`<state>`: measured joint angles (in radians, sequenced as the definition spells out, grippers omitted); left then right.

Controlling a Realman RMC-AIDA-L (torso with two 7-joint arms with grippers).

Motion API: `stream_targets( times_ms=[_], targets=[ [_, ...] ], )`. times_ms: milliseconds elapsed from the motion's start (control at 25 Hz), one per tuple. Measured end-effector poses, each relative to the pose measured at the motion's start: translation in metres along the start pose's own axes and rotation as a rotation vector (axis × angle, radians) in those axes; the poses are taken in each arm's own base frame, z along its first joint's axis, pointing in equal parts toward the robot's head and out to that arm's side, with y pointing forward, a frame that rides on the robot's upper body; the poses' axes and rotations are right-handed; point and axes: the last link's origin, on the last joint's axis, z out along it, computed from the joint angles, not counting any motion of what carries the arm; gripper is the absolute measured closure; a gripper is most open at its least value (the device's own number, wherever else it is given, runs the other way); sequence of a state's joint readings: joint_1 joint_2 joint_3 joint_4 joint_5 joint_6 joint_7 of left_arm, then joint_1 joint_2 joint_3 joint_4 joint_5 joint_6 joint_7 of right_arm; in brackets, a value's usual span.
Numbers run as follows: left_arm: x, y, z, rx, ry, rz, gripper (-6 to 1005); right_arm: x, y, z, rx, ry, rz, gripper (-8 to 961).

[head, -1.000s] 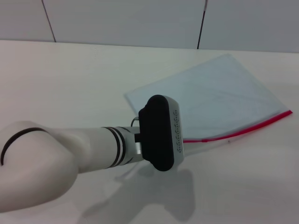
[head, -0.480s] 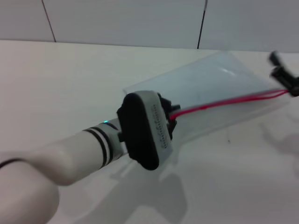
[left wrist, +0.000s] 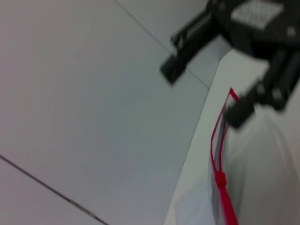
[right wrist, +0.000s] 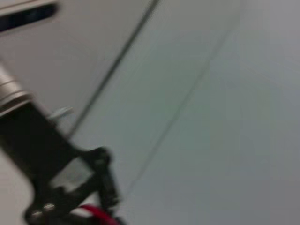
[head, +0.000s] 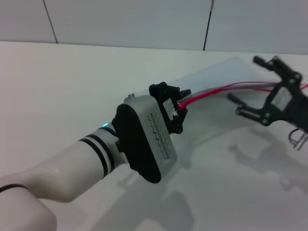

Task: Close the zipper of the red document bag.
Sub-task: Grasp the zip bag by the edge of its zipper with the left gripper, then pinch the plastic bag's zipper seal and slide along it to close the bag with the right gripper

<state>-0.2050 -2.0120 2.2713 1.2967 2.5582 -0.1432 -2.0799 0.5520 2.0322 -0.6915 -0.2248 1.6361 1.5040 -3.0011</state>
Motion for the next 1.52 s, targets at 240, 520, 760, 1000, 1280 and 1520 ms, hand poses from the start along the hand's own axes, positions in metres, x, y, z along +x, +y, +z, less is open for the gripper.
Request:
stream_targets(
  times_ms=[240, 520, 760, 1000, 1280, 1520],
  targets=[
    [0.005, 0.001, -0.002, -0.002, 0.020, 0.010, 946, 0.003, 0.006, 0.019, -0.120, 0.034, -0.053, 97],
    [0.009, 0.004, -0.005, -0.015, 0.038, 0.021, 946, 0.002, 0.004, 0.022, -0.156, 0.037, -0.095, 98],
    [0.009, 0.004, -0.007, -0.016, 0.038, 0.020, 946, 0.002, 0.004, 0.022, -0.157, 0.039, -0.097, 268],
    [0.011, 0.005, -0.009, -0.017, 0.046, 0.020, 946, 0.002, 0.004, 0.021, -0.161, 0.041, -0.103, 504],
    [0.011, 0.004, -0.009, -0.015, 0.045, 0.021, 946, 0.002, 0.006, 0.017, -0.190, 0.043, -0.135, 601],
    [0.011, 0.004, -0.009, -0.015, 0.045, 0.021, 946, 0.002, 0.007, 0.017, -0.191, 0.043, -0.136, 656]
  ],
)
